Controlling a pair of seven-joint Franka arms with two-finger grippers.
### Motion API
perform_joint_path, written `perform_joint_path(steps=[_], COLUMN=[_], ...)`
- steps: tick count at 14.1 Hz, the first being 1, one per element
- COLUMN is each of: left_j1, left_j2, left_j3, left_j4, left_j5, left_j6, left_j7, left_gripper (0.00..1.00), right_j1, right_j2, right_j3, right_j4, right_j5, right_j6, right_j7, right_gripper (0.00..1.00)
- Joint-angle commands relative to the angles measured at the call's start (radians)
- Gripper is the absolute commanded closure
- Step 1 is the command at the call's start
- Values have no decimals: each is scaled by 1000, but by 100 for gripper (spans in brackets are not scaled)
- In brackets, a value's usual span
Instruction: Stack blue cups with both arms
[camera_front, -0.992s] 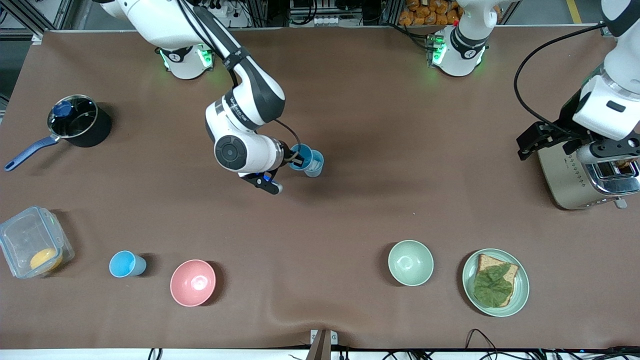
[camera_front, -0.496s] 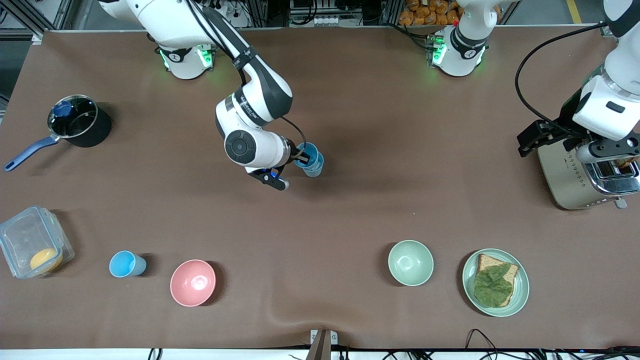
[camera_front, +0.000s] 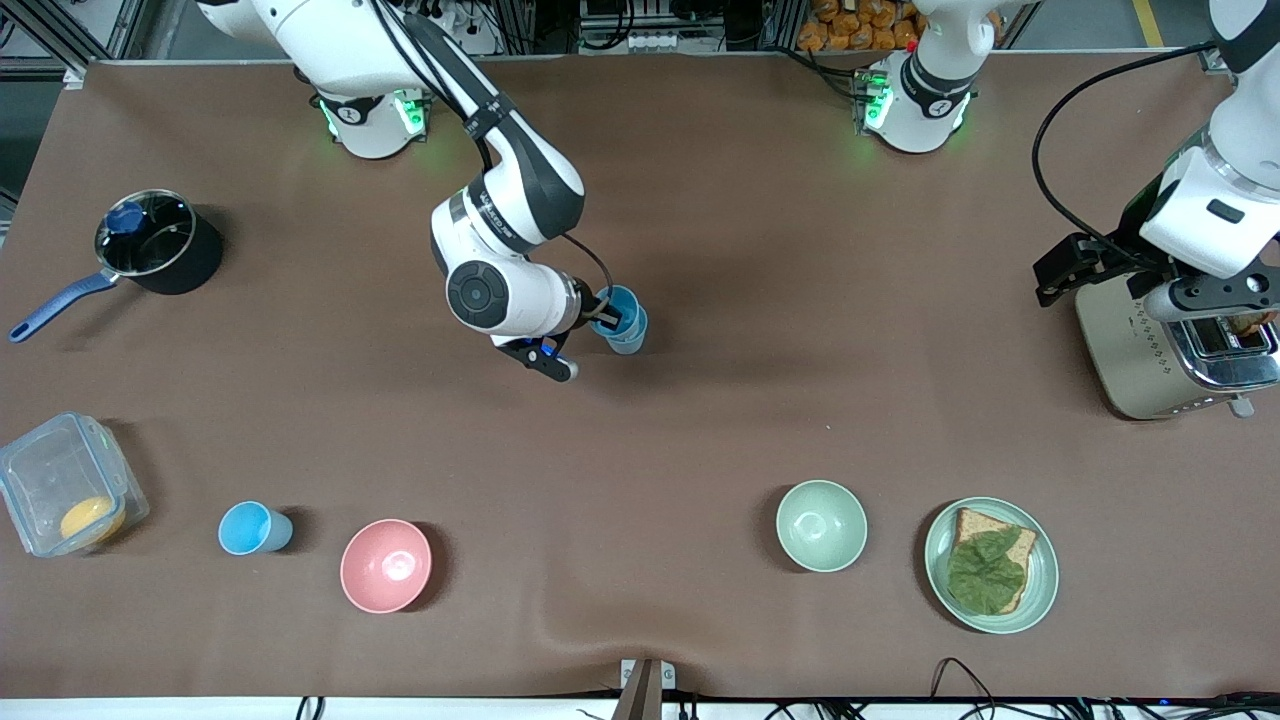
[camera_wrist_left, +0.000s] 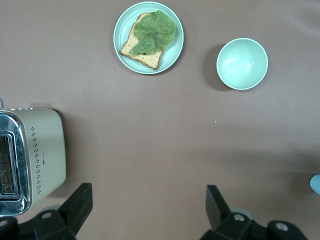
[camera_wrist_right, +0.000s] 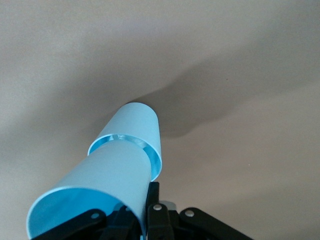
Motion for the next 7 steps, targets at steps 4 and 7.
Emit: perform_joint_path(steps=[4,7], left_j1=[-111,-189], left_j2=[-44,-46], left_j3=[158,219], left_j4=[5,6], left_j5=[0,4], left_j6=[-52,-78], left_j7=[42,47], left_gripper=[0,0], right_j1=[15,12], right_j2=[-15,-17], right_j3=[-13,-14], right_j4=[-10,-8], right_j5=[17,8], right_j6=[11,2], right_j7=[13,12], right_gripper=[72,0])
